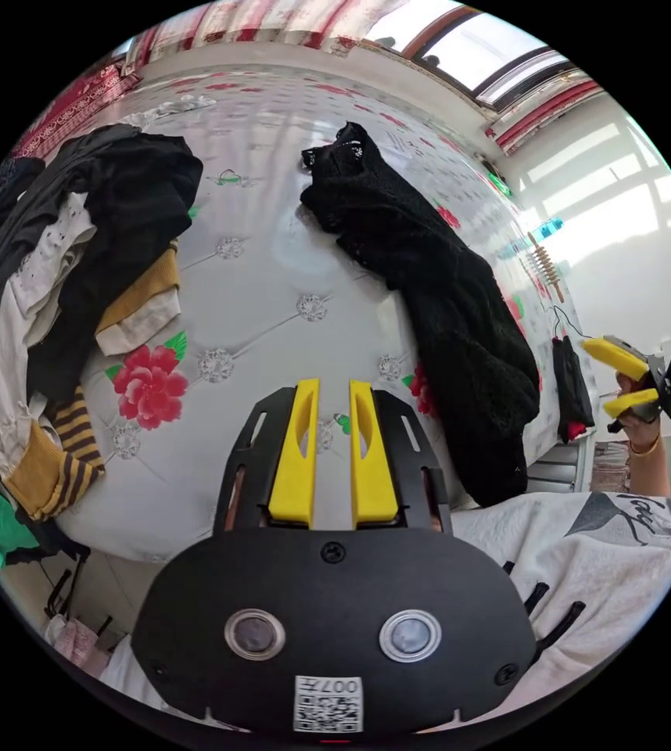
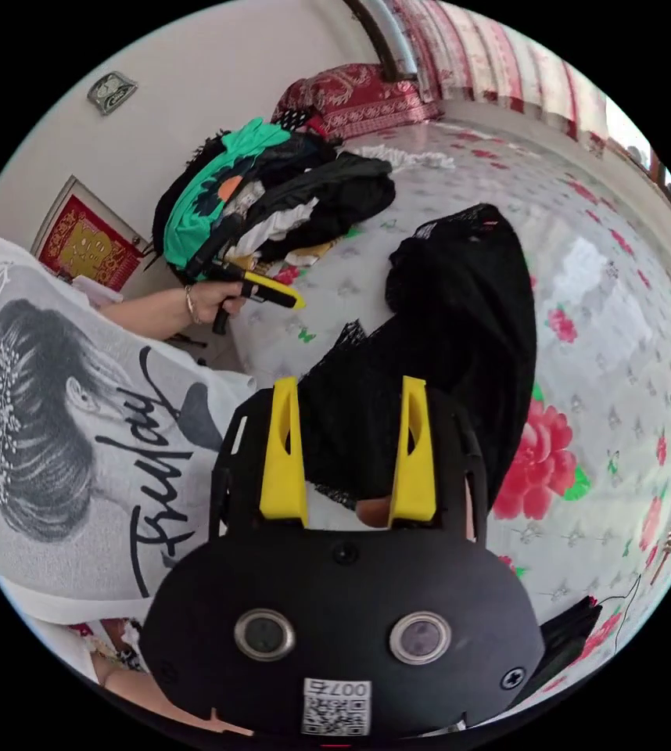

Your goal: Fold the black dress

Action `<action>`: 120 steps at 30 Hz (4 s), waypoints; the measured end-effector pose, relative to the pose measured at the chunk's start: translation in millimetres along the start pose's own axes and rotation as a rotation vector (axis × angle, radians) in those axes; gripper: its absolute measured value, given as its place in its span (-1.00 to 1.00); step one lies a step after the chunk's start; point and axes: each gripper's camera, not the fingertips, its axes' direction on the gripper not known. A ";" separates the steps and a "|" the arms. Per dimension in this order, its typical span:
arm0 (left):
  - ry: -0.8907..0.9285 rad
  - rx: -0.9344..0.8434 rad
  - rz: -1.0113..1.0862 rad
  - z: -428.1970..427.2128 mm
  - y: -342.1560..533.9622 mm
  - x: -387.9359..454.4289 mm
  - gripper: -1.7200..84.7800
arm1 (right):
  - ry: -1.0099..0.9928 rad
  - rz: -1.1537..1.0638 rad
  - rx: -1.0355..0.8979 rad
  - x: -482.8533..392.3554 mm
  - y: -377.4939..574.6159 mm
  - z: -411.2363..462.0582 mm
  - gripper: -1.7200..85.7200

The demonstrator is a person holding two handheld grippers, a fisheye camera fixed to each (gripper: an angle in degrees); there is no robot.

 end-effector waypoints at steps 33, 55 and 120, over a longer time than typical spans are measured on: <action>0.121 -0.089 0.277 39.0 -117.6 7.4 -0.79 | 0.314 0.698 0.227 194.6 162.6 -86.4 -0.73; 0.156 -0.003 0.529 -8.3 -74.5 84.0 -0.77 | 0.143 0.478 0.241 77.8 309.1 -35.5 -0.96; -0.032 0.020 0.412 -19.3 -51.5 164.8 -0.98 | 0.167 0.773 0.147 29.6 366.6 47.1 -0.91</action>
